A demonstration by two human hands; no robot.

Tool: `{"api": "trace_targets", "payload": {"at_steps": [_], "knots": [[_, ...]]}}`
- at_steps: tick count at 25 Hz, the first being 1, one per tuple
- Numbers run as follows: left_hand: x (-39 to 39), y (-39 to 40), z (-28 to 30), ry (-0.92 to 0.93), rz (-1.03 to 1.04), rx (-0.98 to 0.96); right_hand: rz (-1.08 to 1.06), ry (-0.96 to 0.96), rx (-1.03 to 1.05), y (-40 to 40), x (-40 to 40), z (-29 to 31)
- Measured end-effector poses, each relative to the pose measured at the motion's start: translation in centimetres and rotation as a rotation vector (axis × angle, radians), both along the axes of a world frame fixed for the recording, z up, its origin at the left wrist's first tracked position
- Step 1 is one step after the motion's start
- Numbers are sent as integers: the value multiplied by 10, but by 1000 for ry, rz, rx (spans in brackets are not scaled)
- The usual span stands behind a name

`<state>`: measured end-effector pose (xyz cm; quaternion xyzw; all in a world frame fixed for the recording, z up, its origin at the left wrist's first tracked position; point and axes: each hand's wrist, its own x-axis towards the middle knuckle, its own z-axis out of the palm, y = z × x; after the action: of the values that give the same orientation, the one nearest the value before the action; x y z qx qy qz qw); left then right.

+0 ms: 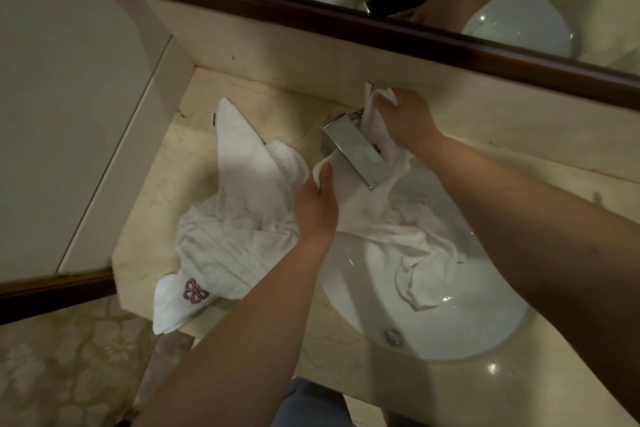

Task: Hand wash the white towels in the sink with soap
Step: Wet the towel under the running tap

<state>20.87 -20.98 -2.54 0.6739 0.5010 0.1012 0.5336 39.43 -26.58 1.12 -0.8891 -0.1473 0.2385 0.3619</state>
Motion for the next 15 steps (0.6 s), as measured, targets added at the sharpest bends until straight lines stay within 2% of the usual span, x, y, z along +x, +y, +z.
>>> {"api": "trace_targets", "payload": {"at_steps": [6,10,12,15], "knots": [[-5,8,-3,-126,115,-159,-116,94,104,7,-14,-2],[-5,4,4,-151,120,-217,-17,101,118,3,-12,3],[-6,4,7,-158,69,-242,39,62,66,1,-12,9],[-11,5,12,-151,-31,-224,104,40,-142,-16,-15,13]]}}
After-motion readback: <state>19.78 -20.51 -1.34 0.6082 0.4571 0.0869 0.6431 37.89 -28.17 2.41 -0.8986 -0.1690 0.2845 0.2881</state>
